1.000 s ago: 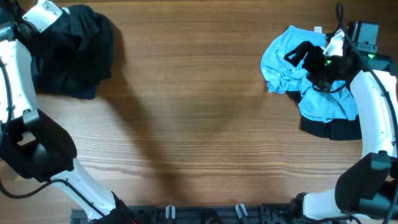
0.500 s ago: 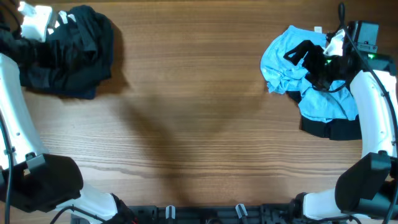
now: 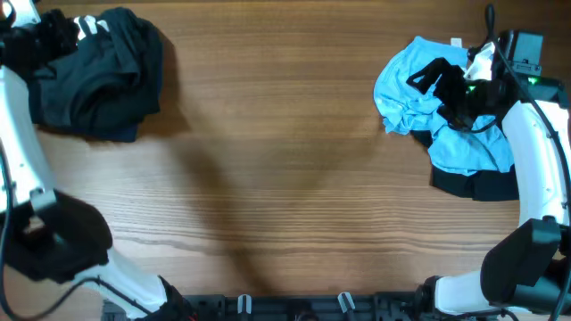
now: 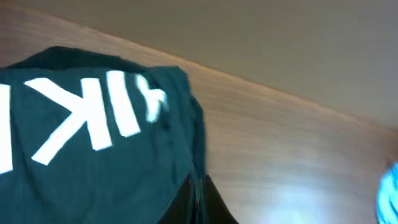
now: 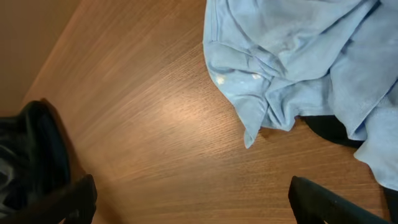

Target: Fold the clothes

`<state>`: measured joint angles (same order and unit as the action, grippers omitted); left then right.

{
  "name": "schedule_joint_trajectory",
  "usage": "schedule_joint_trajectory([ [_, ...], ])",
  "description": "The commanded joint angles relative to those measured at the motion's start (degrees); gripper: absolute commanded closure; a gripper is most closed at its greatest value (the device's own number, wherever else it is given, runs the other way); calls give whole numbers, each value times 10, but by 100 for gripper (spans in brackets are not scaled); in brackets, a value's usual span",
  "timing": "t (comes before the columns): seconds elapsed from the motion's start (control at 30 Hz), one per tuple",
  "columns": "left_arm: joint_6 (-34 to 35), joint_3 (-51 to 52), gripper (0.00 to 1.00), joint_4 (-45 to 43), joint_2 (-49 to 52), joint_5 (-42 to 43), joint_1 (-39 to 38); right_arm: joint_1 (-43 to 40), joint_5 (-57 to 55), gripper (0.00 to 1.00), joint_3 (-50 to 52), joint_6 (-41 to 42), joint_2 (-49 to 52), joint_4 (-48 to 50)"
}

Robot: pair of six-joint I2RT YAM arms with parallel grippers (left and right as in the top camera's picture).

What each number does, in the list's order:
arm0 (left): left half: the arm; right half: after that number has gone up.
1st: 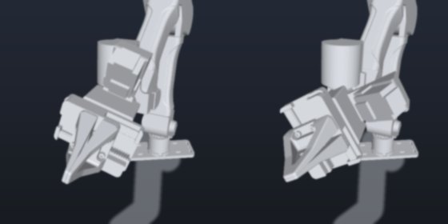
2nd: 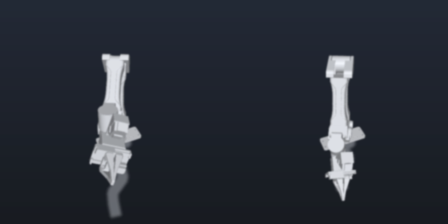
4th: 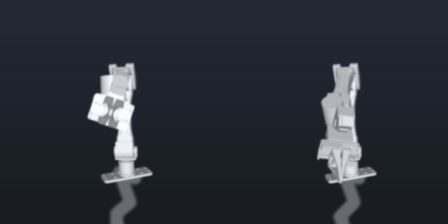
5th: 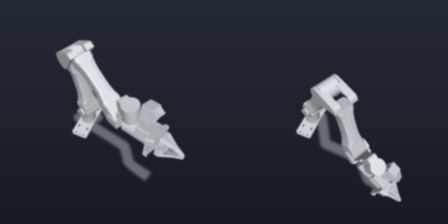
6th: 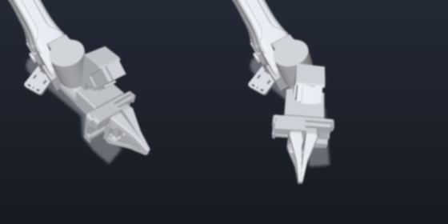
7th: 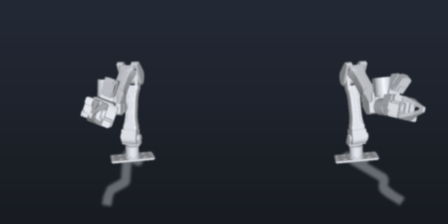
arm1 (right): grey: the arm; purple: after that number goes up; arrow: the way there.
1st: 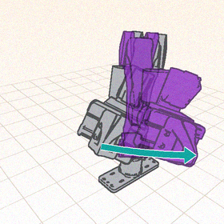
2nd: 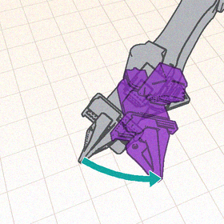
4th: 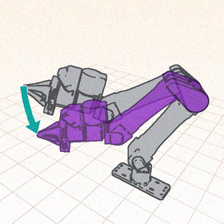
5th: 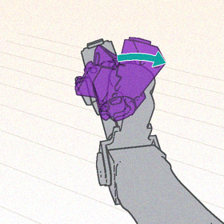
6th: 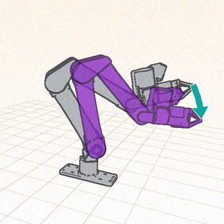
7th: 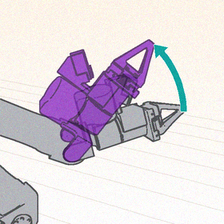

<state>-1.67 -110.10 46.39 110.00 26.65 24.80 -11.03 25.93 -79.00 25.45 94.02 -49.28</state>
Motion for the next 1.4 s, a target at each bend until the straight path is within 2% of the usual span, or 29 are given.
schedule_joint_trajectory([
  [0.0, 84, -4, 96, -40, 60, -101, -3, 3, 11, 1, 0, 2, 3, -3],
  [0.2, 86, -4, 96, -55, 152, -229, -3, 3, 9, 1, 0, 1, 3, -2],
  [0.37, 87, -4, 96, -41, 224, -235, -2, 3, 9, 0, 0, 0, 3, -2],
  [0.5, 99, -4, 96, -41, 216, -232, -2, 3, 9, 1, 0, -1, 3, 0],
  [0.67, 101, -4, 92, -30, 146, -231, -3, 3, 7, 1, 0, -21, 3, 3],
  [0.7, 105, -4, 88, -24, 129, -231, -3, 3, -4, 0, -1, -19, 3, 5],
  [0.73, 112, -4, 80, -16, 103, -230, -3, 3, -24, 1, -3, -12, 2, 7],
  [0.8, 114, -4, 51, -1, 50, -222, -3, 2, -49, 1, -26, -17, 1, 3],
  [0.97, 114, -4, 22, 31, -58, -217, -3, 1, -96, 0, -167, -62, -7, -44],
  [1.13, 114, -4, 2, 94, -151, -179, -3, 1, -154, 0, -294, -83, -35, -85],
  [1.23, 114, -4, 0, 145, -197, -158, -3, 1, -196, 0, -332, -107, -75, -97],
  [1.37, 113, -4, 0, 222, -255, -134, -3, 1, -299, 0, -333, -107, -155, -102],
])
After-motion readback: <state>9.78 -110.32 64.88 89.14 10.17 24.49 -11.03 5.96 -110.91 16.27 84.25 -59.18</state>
